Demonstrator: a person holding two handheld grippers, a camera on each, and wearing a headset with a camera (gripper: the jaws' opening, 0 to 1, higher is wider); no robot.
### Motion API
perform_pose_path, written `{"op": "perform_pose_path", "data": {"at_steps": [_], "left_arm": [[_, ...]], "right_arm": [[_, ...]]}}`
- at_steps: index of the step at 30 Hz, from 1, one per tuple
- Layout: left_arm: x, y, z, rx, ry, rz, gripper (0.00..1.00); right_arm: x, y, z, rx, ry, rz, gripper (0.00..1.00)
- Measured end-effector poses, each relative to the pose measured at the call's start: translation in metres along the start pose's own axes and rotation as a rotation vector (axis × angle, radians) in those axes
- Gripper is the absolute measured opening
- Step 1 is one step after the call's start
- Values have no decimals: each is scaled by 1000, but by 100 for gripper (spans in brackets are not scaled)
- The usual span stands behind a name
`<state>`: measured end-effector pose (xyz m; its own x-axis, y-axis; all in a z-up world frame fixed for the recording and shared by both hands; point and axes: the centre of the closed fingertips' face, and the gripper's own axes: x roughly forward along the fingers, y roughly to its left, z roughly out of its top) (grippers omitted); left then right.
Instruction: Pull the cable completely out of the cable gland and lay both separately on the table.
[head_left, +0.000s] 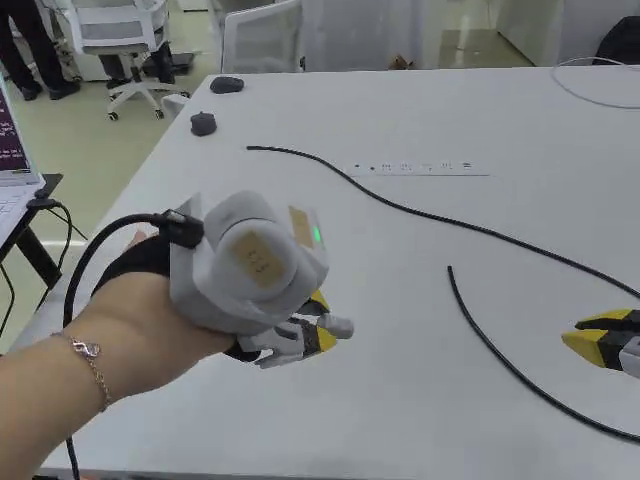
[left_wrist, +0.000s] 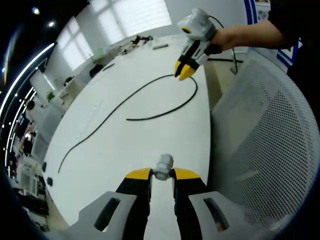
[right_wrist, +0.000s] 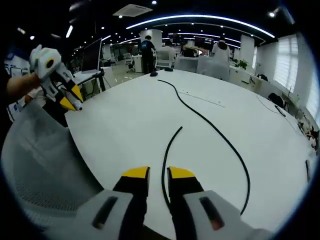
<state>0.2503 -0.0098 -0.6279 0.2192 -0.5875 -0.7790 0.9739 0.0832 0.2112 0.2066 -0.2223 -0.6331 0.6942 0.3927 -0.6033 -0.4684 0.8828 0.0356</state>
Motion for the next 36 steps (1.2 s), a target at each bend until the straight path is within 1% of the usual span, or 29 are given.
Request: {"op": "perform_pose_path", "data": {"at_steps": [1, 3, 4, 5, 6, 7, 8, 9, 11, 12, 13, 14, 15, 17, 18, 19, 20, 22, 23, 24, 25, 27, 28, 29, 31, 32, 33, 35, 36], "left_arm": [[5, 0, -3, -13, 7, -14, 16], [20, -1, -8, -64, -7, -52, 16], [30, -2, -12, -105, -9, -71, 16], [37, 0, -18, -111, -1, -77, 16], [43, -1, -23, -136, 8, -89, 16], [53, -3, -28, -169, 8, -108, 16], [58, -4, -32, -187, 8, -123, 16], [65, -6, -37, -241, 15, -144, 16], [73, -5, -40, -287, 4, -157, 16], [79, -5, -43, -331, 9, -169, 16], [82, -5, -46, -348, 11, -180, 16], [87, -4, -48, -380, 10, -187, 16], [90, -1, -51, -372, 14, -182, 17], [94, 2, -57, -293, 38, -158, 17], [97, 4, -61, -274, 52, -142, 17], [100, 0, -61, -288, 51, -156, 17], [101, -2, -63, -280, 56, -164, 17], [104, -4, -72, -206, 89, -175, 17], [106, -6, -74, -226, 92, -175, 17], [106, -8, -75, -225, 97, -190, 17], [105, -11, -77, -195, 106, -201, 17], [104, -6, -77, -177, 106, -171, 18], [102, -4, -76, -192, 101, -166, 19], [99, -2, -73, -225, 84, -154, 24], [92, 0, -69, -255, 67, -153, 31], [87, 0, -68, -264, 66, -154, 32], [79, 0, -65, -271, 58, -146, 32], [68, -2, -59, -272, 40, -146, 33], [59, -4, -55, -283, 33, -148, 34]], "right_arm": [[-5, 3, -2, 3, -1, -3, 11], [-15, 4, -4, -3, 1, -36, 11], [-20, 5, -6, -3, 2, -49, 11], [-22, 6, -5, -4, 1, -47, 10], [-26, 8, -4, -7, -3, -50, 10], [-30, 9, -3, -12, -8, -56, 10], [-32, 10, -2, -19, -12, -60, 10], [-33, 10, -2, -24, -14, -63, 10], [-37, 9, -2, -18, -18, -71, 10], [-39, 9, -3, -11, -20, -76, 10], [-40, 8, -4, -7, -20, -81, 10], [-42, 8, -5, -4, -21, -87, 10], [-44, 8, -5, -2, -23, -90, 10], [-47, 7, -6, 6, -26, -99, 10], [-48, 6, -6, 14, -32, -102, 10], [-49, 7, -6, 22, -40, -102, 10], [-50, 8, -6, 28, -41, -101, 10], [-50, 10, -9, 30, -38, -104, 10], [-51, 11, -11, 31, -35, -107, 10], [-51, 12, -11, 34, -36, -106, 11], [-51, 13, -11, 39, -45, -103, 11], [-50, 15, -10, 44, -50, -88, 11], [-49, 15, -10, 38, -40, -85, 11], [-48, 15, -10, 31, -34, -87, 11], [-47, 16, -6, 23, -29, -79, 11], [-46, 17, -4, 19, -31, -70, 11], [-45, 19, -1, 15, -30, -60, 11], [-42, 23, 3, -7, -17, -41, 11], [-40, 25, 6, -18, -11, -32, 12]]}}
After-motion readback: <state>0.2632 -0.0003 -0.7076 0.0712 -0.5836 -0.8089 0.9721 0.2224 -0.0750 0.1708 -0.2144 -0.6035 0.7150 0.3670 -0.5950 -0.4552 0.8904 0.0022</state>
